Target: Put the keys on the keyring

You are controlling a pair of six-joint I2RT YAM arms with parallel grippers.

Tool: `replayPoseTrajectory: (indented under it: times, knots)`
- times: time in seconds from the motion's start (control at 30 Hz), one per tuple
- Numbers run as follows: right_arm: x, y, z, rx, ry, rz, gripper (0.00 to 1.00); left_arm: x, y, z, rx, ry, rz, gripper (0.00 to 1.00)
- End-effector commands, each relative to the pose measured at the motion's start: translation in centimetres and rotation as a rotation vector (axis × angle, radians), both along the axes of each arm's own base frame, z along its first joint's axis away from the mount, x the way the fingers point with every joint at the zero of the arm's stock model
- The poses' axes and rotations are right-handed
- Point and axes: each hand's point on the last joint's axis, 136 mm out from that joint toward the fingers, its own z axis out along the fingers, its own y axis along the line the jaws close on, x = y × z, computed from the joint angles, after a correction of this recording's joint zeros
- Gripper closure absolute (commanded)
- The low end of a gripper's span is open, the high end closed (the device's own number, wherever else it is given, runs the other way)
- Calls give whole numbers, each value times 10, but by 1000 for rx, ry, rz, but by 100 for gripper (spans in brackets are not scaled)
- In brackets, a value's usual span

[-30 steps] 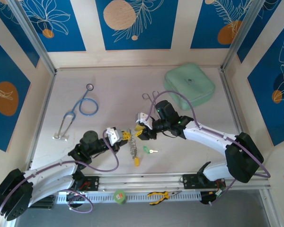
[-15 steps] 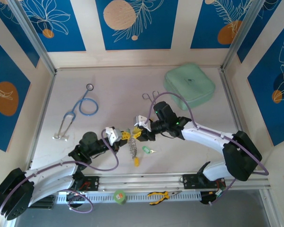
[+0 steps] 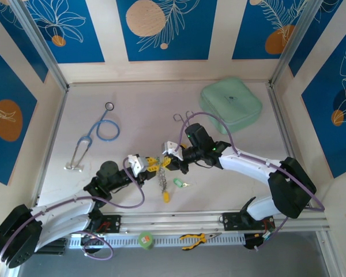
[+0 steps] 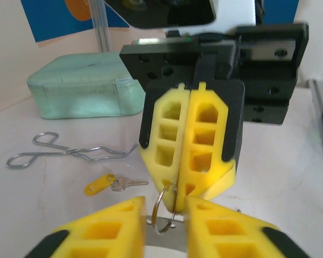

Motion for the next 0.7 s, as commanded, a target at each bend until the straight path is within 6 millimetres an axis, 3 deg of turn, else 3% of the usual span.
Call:
replayPoseTrajectory:
  times: [0.0,0.13,0.27,0.37,0.5,0.67]
  knots:
    - [-3,-1,23,17,-47,31,100,-3,-3,6,29,-10,-18,70]
    - [-6,-2,23,-15,-48,47,100,-5,-4,3,82,1,-39,67]
    - [-7,-1,21,-46,-71,59,100,-3,-6,4,96,-3,-45,72]
    - [-8,1,19,-66,-72,68,100,-3,-8,5,96,-8,-53,80]
    - [-10,4,23,-44,-71,80,100,-1,-10,3,101,-19,-53,99]
    - [-6,1,20,-58,-74,45,100,2,-7,5,104,-44,-31,100]
